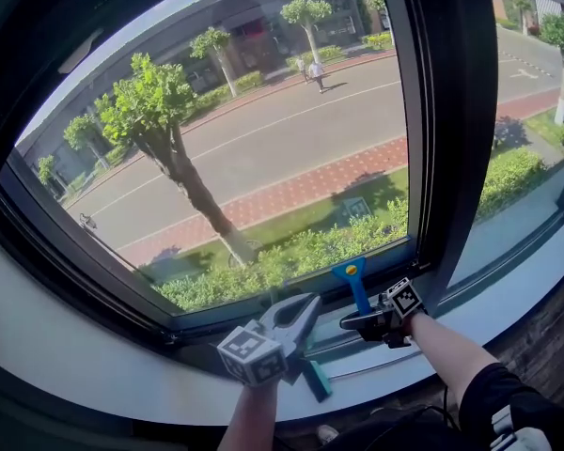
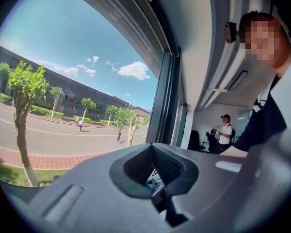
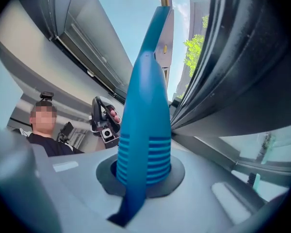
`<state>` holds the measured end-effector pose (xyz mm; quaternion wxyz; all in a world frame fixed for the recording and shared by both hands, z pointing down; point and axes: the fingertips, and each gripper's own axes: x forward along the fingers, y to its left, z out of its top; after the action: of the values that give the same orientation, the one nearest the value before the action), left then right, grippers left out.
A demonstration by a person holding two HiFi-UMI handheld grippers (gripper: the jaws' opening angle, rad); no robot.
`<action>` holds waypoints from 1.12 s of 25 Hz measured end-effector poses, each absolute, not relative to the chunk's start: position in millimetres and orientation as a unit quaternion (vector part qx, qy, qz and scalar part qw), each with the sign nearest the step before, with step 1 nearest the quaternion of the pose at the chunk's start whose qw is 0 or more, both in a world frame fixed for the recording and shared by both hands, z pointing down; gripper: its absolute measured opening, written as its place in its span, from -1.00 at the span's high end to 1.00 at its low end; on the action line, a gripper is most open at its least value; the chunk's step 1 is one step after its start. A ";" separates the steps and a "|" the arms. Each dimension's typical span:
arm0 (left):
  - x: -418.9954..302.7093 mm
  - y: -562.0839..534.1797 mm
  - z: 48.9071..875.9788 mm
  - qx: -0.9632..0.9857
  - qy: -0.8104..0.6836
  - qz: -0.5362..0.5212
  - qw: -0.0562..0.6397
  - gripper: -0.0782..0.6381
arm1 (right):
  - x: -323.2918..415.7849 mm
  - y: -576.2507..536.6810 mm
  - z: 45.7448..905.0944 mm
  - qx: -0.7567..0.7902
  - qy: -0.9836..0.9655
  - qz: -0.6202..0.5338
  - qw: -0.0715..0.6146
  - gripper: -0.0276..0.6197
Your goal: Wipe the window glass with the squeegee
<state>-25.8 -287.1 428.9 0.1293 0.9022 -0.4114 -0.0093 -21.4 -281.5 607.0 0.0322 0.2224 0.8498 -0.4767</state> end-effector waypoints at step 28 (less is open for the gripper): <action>-112.3 -267.2 344.9 0.912 -0.405 -0.044 0.045 0.78 | -96.1 -282.2 336.5 0.245 0.957 -0.156 0.009 0.90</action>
<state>-112.3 -267.2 344.9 0.0451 0.9121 -0.4051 -0.0438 -96.1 -282.2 336.5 0.0087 0.2451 0.9569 -0.1556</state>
